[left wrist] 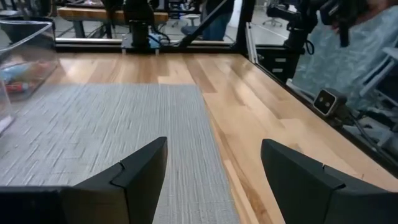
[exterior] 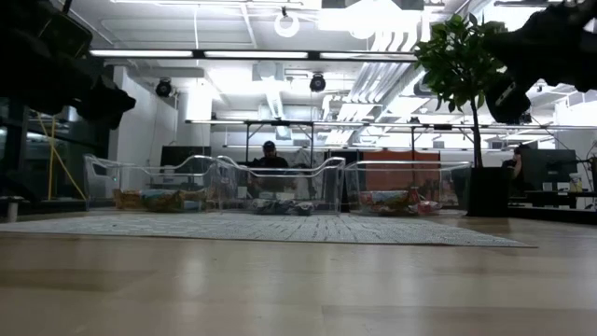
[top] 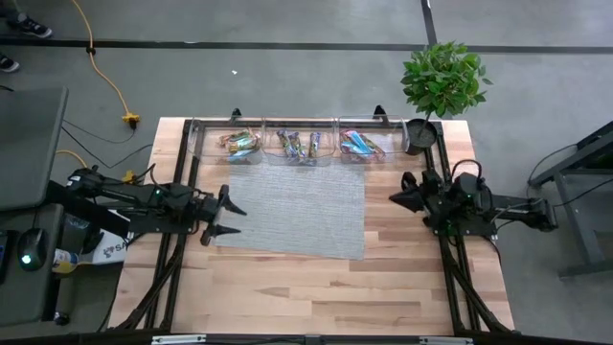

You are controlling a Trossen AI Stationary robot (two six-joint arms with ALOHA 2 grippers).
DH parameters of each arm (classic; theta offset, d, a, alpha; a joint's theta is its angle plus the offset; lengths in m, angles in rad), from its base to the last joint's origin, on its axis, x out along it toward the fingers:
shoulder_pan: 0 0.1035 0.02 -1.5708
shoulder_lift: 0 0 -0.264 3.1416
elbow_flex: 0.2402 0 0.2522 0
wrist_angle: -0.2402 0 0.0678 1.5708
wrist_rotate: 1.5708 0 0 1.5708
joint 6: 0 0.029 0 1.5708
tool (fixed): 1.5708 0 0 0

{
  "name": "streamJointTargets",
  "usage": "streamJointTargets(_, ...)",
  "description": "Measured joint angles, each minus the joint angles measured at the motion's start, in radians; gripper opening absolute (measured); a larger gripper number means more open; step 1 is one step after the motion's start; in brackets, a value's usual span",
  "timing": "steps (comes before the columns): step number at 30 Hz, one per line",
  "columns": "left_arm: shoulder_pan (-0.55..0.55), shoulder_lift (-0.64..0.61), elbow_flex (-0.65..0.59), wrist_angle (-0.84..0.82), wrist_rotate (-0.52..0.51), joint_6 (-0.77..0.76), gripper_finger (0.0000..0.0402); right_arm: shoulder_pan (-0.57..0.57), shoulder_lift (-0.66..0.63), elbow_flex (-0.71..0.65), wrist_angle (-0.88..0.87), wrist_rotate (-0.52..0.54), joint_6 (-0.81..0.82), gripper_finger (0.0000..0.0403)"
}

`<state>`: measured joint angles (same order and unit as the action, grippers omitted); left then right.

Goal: Pick and place Granola Bars by type
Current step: Return to Home Position

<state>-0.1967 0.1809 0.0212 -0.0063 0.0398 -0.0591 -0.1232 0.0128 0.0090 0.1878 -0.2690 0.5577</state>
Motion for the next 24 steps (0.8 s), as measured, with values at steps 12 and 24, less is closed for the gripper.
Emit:
streamJointTargets(12,0.0,0.0,0.0,-0.001,-0.014,0.003,0.0257,-0.001,0.0,0.0,0.004,0.222,0.004,0.0001)
streamJointTargets(24,0.0,0.0,0.0,-0.002,-0.014,0.002,0.0256,-0.001,0.0,0.0,0.004,0.22,-0.2,0.0)
